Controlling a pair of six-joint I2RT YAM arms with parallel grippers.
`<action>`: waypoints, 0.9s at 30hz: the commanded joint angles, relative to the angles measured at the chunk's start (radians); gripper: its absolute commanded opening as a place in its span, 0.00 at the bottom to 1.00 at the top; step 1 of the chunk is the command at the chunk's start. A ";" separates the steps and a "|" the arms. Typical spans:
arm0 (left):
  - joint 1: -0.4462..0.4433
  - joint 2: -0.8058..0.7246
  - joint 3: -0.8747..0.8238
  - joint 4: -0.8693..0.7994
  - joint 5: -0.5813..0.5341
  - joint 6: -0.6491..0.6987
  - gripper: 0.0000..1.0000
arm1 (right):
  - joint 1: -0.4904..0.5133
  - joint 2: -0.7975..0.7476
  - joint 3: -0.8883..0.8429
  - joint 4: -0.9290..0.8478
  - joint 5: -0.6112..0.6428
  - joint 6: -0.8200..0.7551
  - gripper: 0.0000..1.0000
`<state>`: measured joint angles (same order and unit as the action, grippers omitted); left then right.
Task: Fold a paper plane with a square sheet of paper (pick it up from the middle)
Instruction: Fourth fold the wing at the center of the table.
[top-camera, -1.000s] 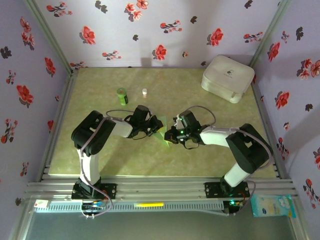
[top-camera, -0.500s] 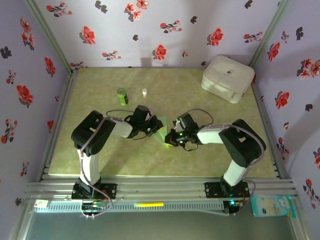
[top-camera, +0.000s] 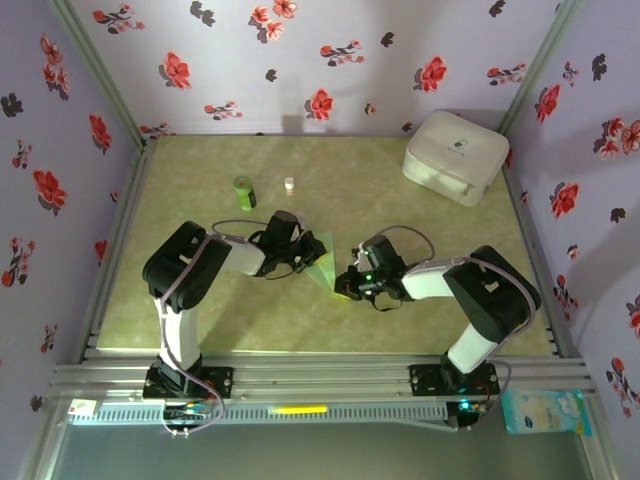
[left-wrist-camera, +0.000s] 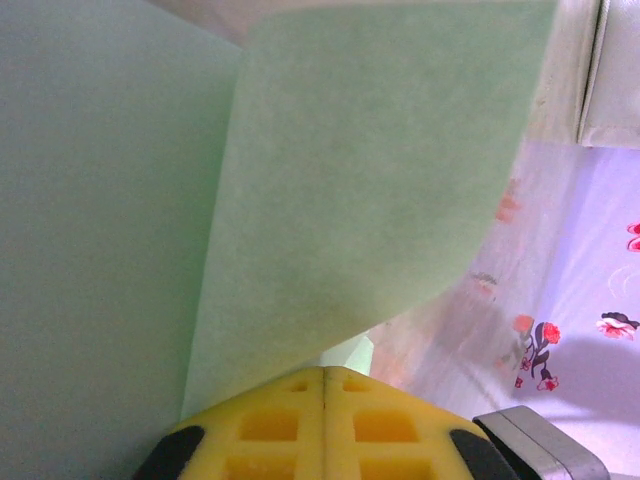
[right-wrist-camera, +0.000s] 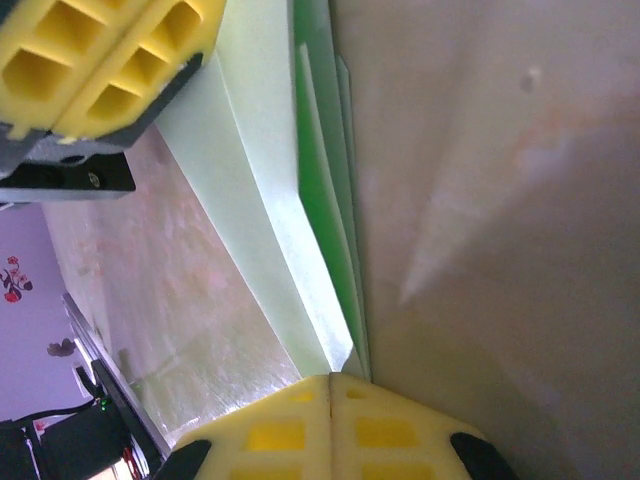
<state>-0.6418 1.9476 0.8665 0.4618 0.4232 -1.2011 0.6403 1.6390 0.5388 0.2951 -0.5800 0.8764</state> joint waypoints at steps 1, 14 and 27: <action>0.005 0.041 -0.034 -0.050 -0.049 -0.003 0.03 | 0.007 -0.020 -0.055 -0.086 -0.017 0.012 0.03; -0.041 -0.012 -0.118 0.012 -0.159 -0.084 0.03 | -0.009 -0.247 0.016 -0.298 0.051 -0.059 0.04; -0.114 -0.042 -0.184 0.087 -0.273 -0.175 0.03 | -0.005 -0.048 0.186 -0.223 -0.004 -0.009 0.05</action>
<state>-0.7414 1.8824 0.7185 0.6319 0.1886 -1.3571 0.6254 1.5558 0.6964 0.0475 -0.5797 0.8444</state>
